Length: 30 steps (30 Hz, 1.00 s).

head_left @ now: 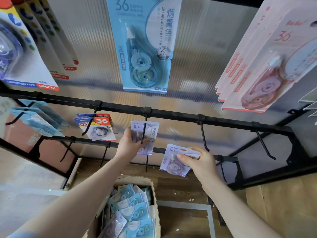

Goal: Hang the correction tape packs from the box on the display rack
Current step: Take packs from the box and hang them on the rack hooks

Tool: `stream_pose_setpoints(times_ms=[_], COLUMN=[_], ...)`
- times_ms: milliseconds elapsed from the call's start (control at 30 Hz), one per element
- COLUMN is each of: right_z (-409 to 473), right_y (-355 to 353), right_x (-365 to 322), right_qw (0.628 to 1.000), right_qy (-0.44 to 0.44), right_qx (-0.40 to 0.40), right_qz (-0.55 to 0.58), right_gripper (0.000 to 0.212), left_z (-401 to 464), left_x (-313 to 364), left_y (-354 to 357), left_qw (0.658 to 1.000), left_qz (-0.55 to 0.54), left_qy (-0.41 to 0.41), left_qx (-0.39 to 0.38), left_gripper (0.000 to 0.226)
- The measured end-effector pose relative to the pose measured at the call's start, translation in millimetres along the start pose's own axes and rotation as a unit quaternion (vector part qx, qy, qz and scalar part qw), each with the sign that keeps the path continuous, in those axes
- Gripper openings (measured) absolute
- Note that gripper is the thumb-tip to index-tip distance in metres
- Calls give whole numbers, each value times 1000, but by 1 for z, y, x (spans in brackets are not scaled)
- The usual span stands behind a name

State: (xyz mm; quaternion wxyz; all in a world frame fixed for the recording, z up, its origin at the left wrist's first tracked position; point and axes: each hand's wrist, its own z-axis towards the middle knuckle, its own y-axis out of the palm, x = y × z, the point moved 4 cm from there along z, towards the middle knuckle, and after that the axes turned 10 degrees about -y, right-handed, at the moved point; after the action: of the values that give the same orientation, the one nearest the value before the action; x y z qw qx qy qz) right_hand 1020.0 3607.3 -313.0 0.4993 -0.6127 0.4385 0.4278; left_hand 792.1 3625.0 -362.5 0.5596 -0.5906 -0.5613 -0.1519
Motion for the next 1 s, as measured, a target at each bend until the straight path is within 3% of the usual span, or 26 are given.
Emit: stream_pose_setpoints(times_ms=[333, 567, 1000], right_z=[-2, 1, 7], right_y=[3, 22, 67], right_x=[2, 7, -3], right_qw=[1000, 999, 999], right_qy=[1, 19, -12], right_qx=[5, -6, -44], right_qz=[-25, -32, 18], right_gripper=[17, 23, 6], left_z=[9, -9, -26], left_x=[-22, -44, -97], left_y=[-6, -28, -69], left_qw=[999, 994, 977], left_qz=[39, 102, 201], left_qy=[-6, 20, 20], left_qx=[14, 41, 70], left_gripper=[64, 55, 45])
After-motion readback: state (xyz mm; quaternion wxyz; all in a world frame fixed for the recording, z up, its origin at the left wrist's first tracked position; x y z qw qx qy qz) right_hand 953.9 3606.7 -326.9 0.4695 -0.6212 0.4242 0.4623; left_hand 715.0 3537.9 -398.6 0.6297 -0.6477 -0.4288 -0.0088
